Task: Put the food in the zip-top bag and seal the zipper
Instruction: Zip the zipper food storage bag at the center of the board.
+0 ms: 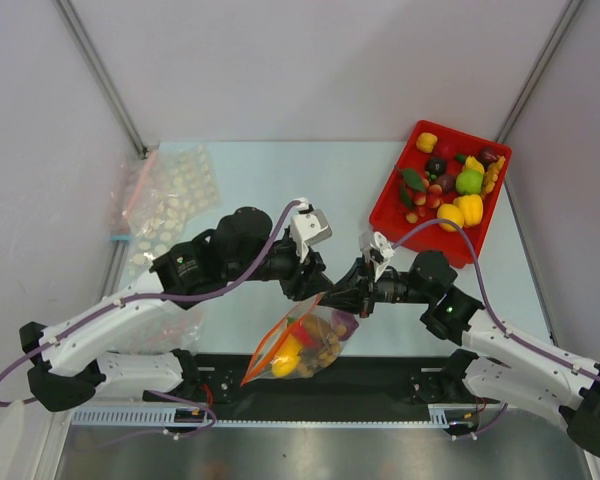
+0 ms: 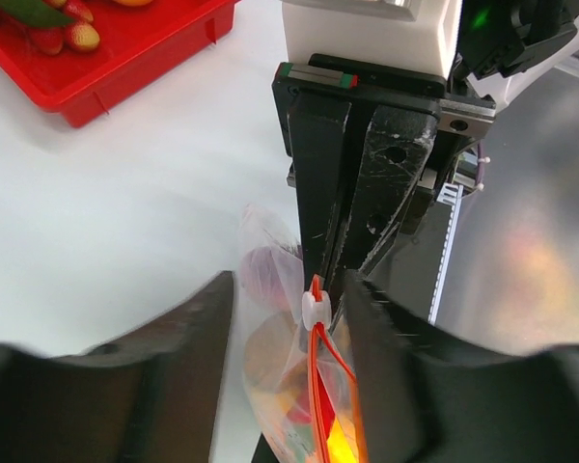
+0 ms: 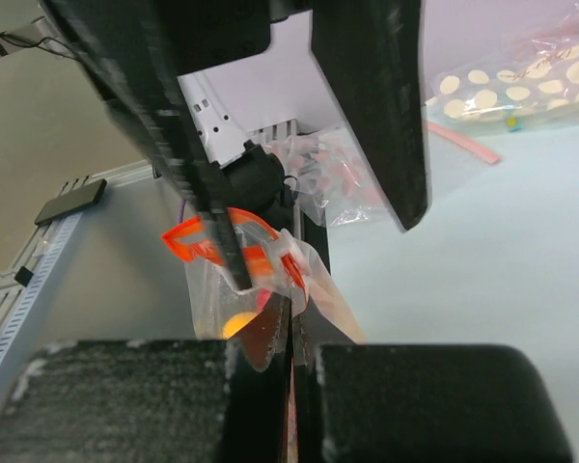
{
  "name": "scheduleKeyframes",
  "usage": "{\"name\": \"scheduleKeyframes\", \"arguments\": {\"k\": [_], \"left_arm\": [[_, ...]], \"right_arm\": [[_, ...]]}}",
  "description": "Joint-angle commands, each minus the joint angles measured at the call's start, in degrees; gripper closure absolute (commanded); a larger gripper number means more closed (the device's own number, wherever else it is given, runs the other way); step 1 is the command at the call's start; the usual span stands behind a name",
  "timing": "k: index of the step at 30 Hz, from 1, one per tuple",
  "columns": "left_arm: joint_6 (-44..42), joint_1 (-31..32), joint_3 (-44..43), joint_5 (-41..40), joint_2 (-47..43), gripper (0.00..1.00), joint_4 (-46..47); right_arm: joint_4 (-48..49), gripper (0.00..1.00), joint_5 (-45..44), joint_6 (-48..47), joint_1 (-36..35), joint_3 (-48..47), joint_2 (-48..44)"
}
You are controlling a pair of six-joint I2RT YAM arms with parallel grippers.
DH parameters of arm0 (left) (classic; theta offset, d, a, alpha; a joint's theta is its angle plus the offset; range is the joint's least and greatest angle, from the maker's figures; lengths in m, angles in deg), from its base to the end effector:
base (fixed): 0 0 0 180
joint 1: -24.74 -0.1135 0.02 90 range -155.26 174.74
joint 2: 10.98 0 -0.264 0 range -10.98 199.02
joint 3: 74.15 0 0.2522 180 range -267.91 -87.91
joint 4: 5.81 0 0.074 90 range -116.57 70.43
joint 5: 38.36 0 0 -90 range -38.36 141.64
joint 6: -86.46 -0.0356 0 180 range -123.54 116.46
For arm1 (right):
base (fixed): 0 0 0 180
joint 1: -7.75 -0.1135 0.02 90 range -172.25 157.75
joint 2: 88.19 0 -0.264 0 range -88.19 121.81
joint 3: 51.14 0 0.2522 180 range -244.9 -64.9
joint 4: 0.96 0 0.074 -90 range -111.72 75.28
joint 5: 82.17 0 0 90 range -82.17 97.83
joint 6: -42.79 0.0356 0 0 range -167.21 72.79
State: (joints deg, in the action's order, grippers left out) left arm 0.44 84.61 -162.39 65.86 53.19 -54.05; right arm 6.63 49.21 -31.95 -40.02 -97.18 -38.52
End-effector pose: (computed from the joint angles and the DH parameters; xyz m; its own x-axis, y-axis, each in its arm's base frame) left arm 0.1100 -0.2070 0.4096 -0.2710 0.3330 -0.9032 0.9343 0.3166 -0.1637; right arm 0.1179 0.1649 0.3057 -0.2181 0.0535 -0.9745 -0.9758 0.0020 0.2185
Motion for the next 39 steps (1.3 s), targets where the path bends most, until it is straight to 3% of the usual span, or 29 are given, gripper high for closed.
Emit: {"name": "scheduleKeyframes", "arguments": {"k": [1, 6, 9, 10, 12, 31, 32, 33, 37, 39], "left_arm": [[-1.3, 0.2, -1.3, 1.1, 0.8, 0.51, 0.1], [-1.5, 0.2, -0.5, 0.6, 1.1, 0.66, -0.3], [-1.3, 0.2, -0.2, 1.0, 1.5, 0.83, -0.3], [-1.4, 0.2, -0.2, 1.0, 1.5, 0.93, -0.3], [-1.4, 0.2, -0.1, 0.6, 1.5, 1.0, -0.5], [-1.4, 0.2, 3.5, 0.5, -2.1, 0.99, 1.0], [-1.5, 0.2, 3.6, 0.6, -2.0, 0.94, 1.1], [-1.4, 0.2, 3.7, 0.5, -1.9, 0.83, 1.2], [-1.4, 0.2, 3.7, 0.1, -1.5, 0.64, 1.1], [-1.4, 0.2, 3.7, 0.4, -1.4, 0.61, 1.1]], "right_arm": [[2.3, 1.0, -0.2, 1.0, 0.1, -3.0, 0.1], [2.4, 1.0, -0.3, 1.3, 0.0, -3.0, -0.1], [2.5, 1.0, -0.4, 1.2, 0.2, -2.9, -0.1], [2.5, 1.0, -0.5, 1.2, 0.2, -2.9, -0.1], [2.6, 1.0, -0.6, 1.1, 0.3, -2.8, -0.2], [7.5, 1.0, -3.5, 5.2, 5.4, 1.2, -4.4], [7.9, 1.0, -3.4, 5.6, 5.5, 1.4, -4.6], [8.2, 1.0, -3.1, 5.7, 5.5, 1.5, -4.6], [8.9, 1.0, -1.9, 6.3, 5.5, 1.2, -3.5], [9.2, 1.0, -1.3, 6.4, 5.6, 1.1, -2.9]]}}
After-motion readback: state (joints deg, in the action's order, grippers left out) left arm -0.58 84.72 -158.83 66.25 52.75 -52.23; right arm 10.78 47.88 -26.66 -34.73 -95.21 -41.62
